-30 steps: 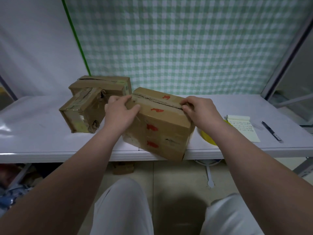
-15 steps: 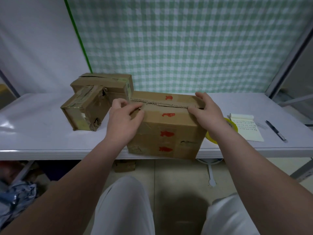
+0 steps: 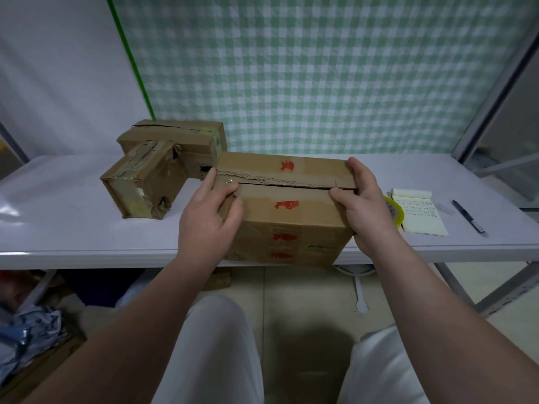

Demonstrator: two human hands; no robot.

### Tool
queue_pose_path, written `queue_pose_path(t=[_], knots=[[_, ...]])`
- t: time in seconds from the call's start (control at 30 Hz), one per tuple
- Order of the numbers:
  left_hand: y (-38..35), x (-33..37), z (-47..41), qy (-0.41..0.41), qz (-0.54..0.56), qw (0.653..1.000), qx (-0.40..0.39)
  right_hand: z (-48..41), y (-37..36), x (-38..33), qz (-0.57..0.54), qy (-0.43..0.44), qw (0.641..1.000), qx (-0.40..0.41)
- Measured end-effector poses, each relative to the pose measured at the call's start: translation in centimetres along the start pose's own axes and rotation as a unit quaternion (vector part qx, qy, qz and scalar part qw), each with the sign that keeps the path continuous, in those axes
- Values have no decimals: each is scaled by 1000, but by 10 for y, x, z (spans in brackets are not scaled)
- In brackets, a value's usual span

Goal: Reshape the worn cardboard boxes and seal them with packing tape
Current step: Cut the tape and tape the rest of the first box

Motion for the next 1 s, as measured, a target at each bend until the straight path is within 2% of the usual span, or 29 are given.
queue_pose_path(t=[0.13,0.23,0.3,0.37,0.43,0.5,0.57,0.67,0.73,0.77,0.9,1.0], knots=[[0,0,5,-5,-16,1000,3,3,1,3,-16,5,1000,1],[-1,6,2,-35,-118,992,11,2,5,1,-60,-4,998,17],[-3,13,-3,-54,-191,980,1,-2,12,7,-95,-40,994,44],[-4,20,-8,-58,-232,971,-12,-5,22,15,-80,-62,991,83],[-6,26,-12,-56,-237,970,-21,-10,35,23,5,-47,990,131],[-10,30,-14,-59,-246,967,-41,-13,48,28,148,-22,977,151],[-16,32,-15,-68,-288,952,-74,-19,63,41,307,-20,942,132],[-19,33,-18,-68,-339,931,-119,-25,84,65,491,-73,864,89],[-19,33,-21,-70,-351,925,-130,-29,88,73,572,-55,816,62],[-20,33,-21,-72,-355,923,-132,-31,88,74,580,-45,811,60],[-22,33,-23,-70,-355,924,-129,-38,88,77,527,-34,847,67],[-25,34,-26,-68,-353,926,-116,-42,87,66,481,13,871,99]])
Point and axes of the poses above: each hand's wrist, its own z-axis away from the middle knuckle, its own y-axis out of the back of the hand, x = y × z, the point moved 4 cm from there along -z, towards the middle knuckle, and after that the axes turned 11 degrees about -z, right-handed, at the moved point
